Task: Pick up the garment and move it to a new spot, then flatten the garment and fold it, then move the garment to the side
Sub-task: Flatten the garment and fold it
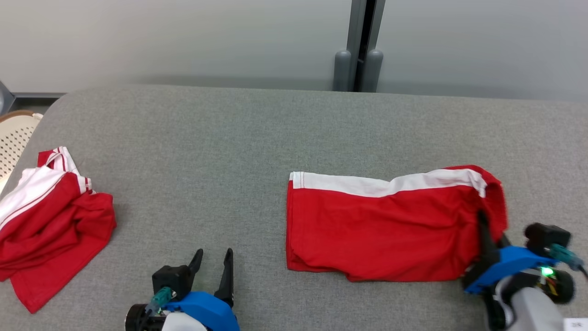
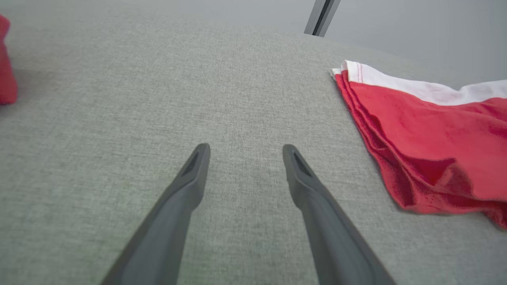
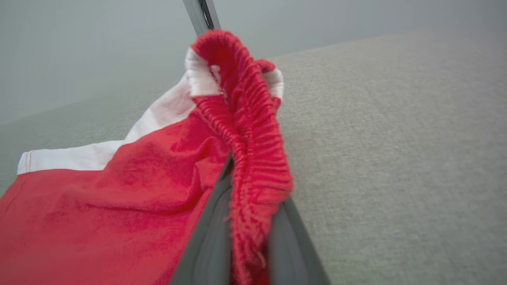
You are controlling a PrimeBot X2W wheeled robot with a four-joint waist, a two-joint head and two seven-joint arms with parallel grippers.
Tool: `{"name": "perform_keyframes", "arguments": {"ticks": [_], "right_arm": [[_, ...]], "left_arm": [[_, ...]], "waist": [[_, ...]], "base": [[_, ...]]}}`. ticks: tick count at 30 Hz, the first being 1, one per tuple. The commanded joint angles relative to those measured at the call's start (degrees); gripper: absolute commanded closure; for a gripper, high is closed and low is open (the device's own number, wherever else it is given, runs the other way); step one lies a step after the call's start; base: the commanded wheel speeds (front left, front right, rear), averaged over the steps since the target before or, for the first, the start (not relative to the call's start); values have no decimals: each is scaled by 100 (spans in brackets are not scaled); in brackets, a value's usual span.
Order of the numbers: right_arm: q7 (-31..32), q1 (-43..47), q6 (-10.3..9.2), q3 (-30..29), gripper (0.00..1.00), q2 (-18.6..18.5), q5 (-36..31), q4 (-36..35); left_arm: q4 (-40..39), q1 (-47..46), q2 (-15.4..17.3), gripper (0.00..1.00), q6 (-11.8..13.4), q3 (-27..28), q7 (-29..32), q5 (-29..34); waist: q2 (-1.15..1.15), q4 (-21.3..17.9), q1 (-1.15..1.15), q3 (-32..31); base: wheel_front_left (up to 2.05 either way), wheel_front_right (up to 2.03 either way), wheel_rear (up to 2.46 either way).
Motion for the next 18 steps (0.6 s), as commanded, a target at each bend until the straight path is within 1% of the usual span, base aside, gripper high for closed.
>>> {"name": "perform_keyframes", "arguments": {"ticks": [1, 4, 7, 12, 16, 17, 18], "right_arm": [[-3, -83, 0, 56, 100, 81, 3, -40], [26, -147, 0, 480, 100, 269, 122, -150], [158, -215, 0, 1017, 100, 387, 384, -322], [348, -233, 0, 1855, 100, 425, 881, -554], [349, -308, 0, 2245, 100, 414, 1080, -426], [324, -330, 0, 2327, 59, 416, 1131, -388], [295, -347, 0, 2425, 0, 416, 1193, -359]], "left_arm": [[12, 54, 12, 0, -24, -25, -28, 28], [93, 67, -21, 0, -55, -86, -28, 74], [163, 79, -46, 0, -99, -193, -28, 77], [243, 124, -60, 0, -150, -353, -28, 8], [300, 150, -64, 0, -145, -445, -28, -40], [316, 159, -63, 0, -131, -444, -28, -37], [333, 178, -64, 0, -117, -430, -28, -33]], "waist": [[0, -21, 0, -30], [0, 38, 0, -98], [0, 208, 0, -151], [0, 674, 0, -192], [0, 1043, 0, -189], [0, 1107, 0, -193], [0, 1153, 0, -197]], "base": [[0, 0, 0], [0, 0, 0], [0, 0, 0], [0, 0, 0], [0, 0, 0], [0, 0, 0], [0, 0, 0]]}}
